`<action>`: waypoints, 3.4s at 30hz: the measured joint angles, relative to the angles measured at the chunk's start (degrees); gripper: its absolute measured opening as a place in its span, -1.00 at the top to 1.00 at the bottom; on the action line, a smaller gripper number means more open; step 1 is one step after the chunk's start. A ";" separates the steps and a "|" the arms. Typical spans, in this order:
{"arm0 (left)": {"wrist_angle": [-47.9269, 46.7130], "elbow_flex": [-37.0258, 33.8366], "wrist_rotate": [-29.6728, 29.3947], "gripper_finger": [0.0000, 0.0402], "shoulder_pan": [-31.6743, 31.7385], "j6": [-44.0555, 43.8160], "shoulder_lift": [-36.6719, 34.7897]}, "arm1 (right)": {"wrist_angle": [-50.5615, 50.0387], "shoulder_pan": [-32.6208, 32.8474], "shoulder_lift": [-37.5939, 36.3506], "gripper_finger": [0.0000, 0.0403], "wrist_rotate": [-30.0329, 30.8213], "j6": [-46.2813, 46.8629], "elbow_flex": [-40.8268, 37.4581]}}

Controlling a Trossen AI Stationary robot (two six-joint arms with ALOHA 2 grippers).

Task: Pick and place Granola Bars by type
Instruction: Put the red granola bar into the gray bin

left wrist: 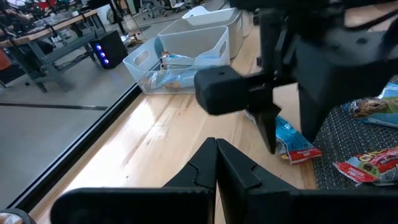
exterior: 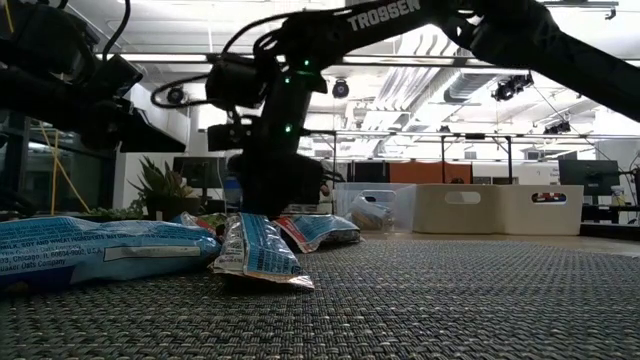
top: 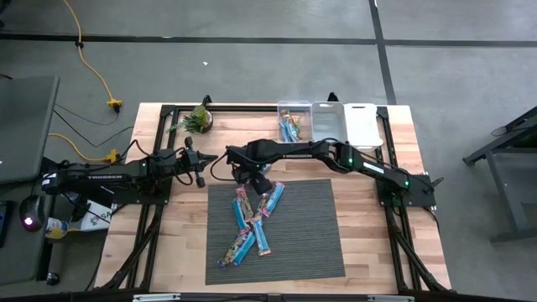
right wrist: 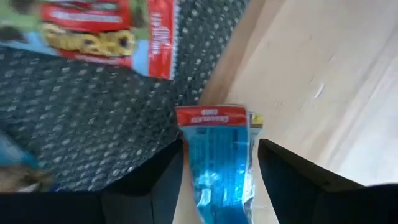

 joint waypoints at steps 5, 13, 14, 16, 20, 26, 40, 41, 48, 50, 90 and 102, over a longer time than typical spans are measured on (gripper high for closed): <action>-0.05 0.00 0.00 1.00 0.00 0.00 0.00 | 0.96 -0.55 0.07 0.03 -0.75 1.65 0.00; -0.03 0.00 0.00 1.00 0.02 0.00 0.00 | -2.38 -1.91 0.60 0.03 -2.16 4.48 0.10; -0.05 0.00 0.00 1.00 0.01 0.00 0.00 | -2.49 -1.98 0.91 0.04 -2.19 4.48 0.24; -0.03 0.00 0.00 1.00 0.02 0.00 0.00 | -2.86 -2.00 0.95 0.06 -1.99 4.48 0.24; -0.05 0.00 0.00 1.00 0.02 -0.01 0.00 | -2.75 -1.96 0.99 0.17 -1.97 4.48 0.24; -0.02 0.00 0.00 1.00 0.01 0.00 0.00 | -2.79 -1.95 1.06 0.42 -1.73 5.69 0.22; -0.04 0.00 0.00 1.00 0.02 0.00 0.02 | -4.30 -2.08 -0.56 0.65 3.94 9.58 -0.07; 0.00 0.00 0.00 1.00 0.02 0.00 0.02 | -4.63 -2.13 -0.78 0.65 4.66 10.12 -0.07; -0.02 0.00 0.00 1.00 0.01 0.00 0.00 | -5.11 -2.06 -4.26 0.65 7.15 14.53 -0.01; -0.02 0.00 0.00 1.00 0.00 0.00 0.00 | -4.79 -2.06 -5.76 0.65 7.05 16.46 0.02; -0.20 0.00 -0.04 1.00 0.02 0.00 0.00 | 29.09 -6.83 -34.11 0.65 12.75 25.51 0.15; -0.10 0.00 -0.02 1.00 0.02 0.00 0.00 | 16.72 -12.29 -39.07 0.65 52.19 26.89 0.15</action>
